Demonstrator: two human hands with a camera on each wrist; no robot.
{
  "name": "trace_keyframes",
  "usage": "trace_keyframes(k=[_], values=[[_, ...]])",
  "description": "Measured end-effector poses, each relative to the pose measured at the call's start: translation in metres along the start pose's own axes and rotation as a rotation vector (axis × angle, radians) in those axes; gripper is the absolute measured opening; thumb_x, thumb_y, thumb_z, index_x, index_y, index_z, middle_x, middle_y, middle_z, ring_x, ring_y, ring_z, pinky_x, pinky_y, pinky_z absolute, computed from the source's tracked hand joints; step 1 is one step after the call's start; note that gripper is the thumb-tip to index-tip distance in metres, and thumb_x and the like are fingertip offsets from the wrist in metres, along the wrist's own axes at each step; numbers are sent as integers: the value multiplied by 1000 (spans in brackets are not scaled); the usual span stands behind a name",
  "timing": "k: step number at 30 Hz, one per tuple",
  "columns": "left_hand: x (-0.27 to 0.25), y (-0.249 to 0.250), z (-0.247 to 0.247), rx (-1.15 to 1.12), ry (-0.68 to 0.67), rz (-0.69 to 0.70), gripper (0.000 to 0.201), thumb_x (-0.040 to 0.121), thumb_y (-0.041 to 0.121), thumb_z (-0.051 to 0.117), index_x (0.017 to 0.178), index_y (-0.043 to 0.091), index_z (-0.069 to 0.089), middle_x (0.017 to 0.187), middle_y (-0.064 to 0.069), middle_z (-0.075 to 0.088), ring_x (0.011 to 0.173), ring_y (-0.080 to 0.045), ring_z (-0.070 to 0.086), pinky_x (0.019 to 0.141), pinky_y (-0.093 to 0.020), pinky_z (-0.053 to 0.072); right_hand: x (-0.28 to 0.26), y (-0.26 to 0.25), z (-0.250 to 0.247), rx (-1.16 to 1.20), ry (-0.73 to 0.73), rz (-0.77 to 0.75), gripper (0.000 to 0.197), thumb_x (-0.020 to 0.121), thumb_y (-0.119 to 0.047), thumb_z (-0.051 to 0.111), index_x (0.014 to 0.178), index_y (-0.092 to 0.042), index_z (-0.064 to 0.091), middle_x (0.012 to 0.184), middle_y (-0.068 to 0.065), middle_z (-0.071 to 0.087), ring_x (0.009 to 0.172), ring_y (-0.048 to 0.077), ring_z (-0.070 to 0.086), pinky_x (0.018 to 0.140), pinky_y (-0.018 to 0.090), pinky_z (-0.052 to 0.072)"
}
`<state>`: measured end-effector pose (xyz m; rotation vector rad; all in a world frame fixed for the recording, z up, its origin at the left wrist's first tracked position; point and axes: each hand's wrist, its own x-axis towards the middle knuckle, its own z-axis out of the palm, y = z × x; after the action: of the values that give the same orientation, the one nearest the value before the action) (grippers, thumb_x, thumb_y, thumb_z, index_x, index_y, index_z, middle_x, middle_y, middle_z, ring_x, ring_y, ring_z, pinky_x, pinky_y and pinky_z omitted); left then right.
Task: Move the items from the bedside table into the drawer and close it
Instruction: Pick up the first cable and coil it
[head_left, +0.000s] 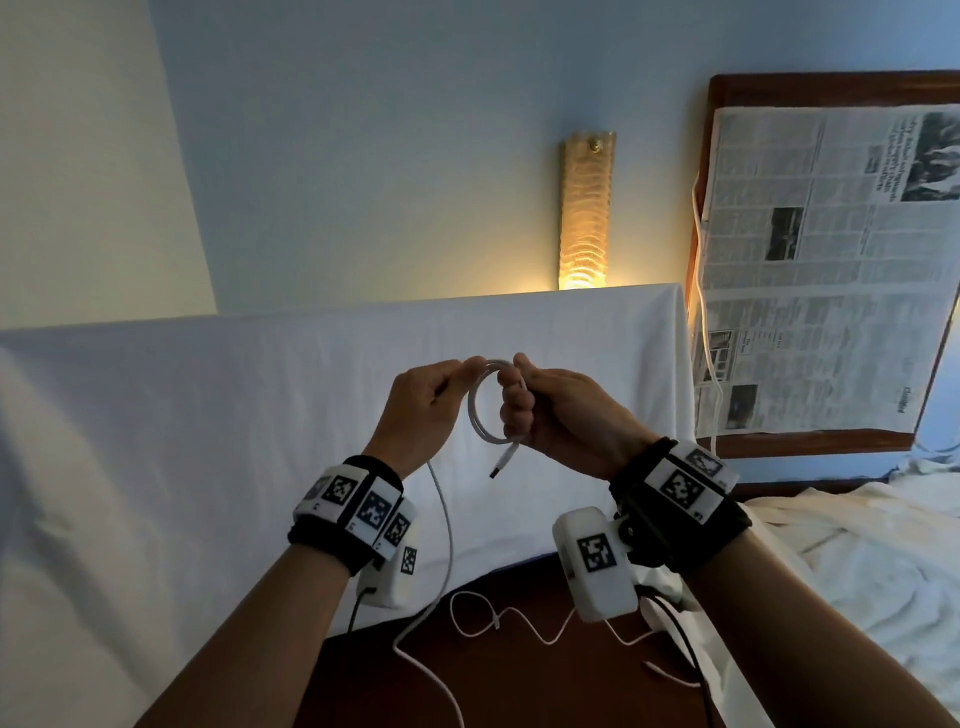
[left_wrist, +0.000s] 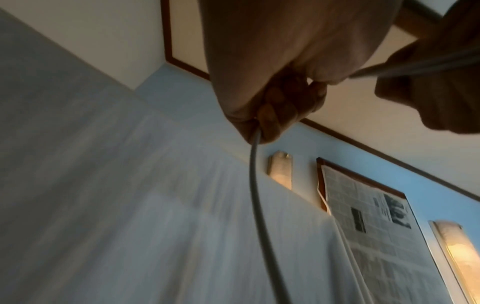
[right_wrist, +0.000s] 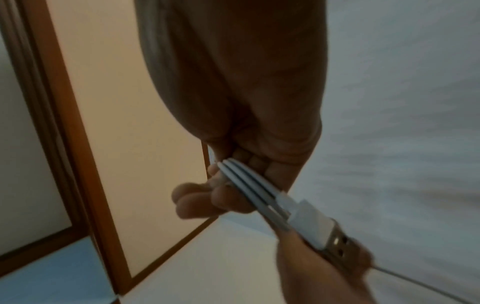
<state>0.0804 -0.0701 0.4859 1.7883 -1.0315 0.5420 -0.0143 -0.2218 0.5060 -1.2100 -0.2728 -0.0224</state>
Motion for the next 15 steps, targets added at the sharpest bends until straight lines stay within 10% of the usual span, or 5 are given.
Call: trace_keyframes(k=[7, 12, 15], values=[[-76, -74, 40, -61, -124, -309, 38, 101, 25, 44, 64, 27, 46, 53, 13, 41, 50, -3, 34, 58, -27, 35, 11, -27, -24, 265, 198, -205, 31, 103, -26, 36, 79, -14, 50, 50, -7, 41, 40, 5, 37, 47, 15, 36], [-92, -13, 38, 23, -547, -40, 42, 100, 33, 44, 60, 22, 41, 53, 4, 39, 50, -8, 35, 53, -24, 31, 20, -13, -34, -465, 353, -209, 28, 99, -16, 48, 75, -5, 58, 54, 5, 56, 46, 17, 52, 52, 27, 42], [-56, 31, 12, -5, -418, 92, 42, 101, 26, 46, 59, 18, 42, 53, 2, 40, 49, -9, 34, 51, -27, 31, 19, 4, -29, -633, 246, -173, 29, 100, -16, 45, 81, 0, 58, 63, 12, 65, 51, 21, 64, 55, 28, 50]])
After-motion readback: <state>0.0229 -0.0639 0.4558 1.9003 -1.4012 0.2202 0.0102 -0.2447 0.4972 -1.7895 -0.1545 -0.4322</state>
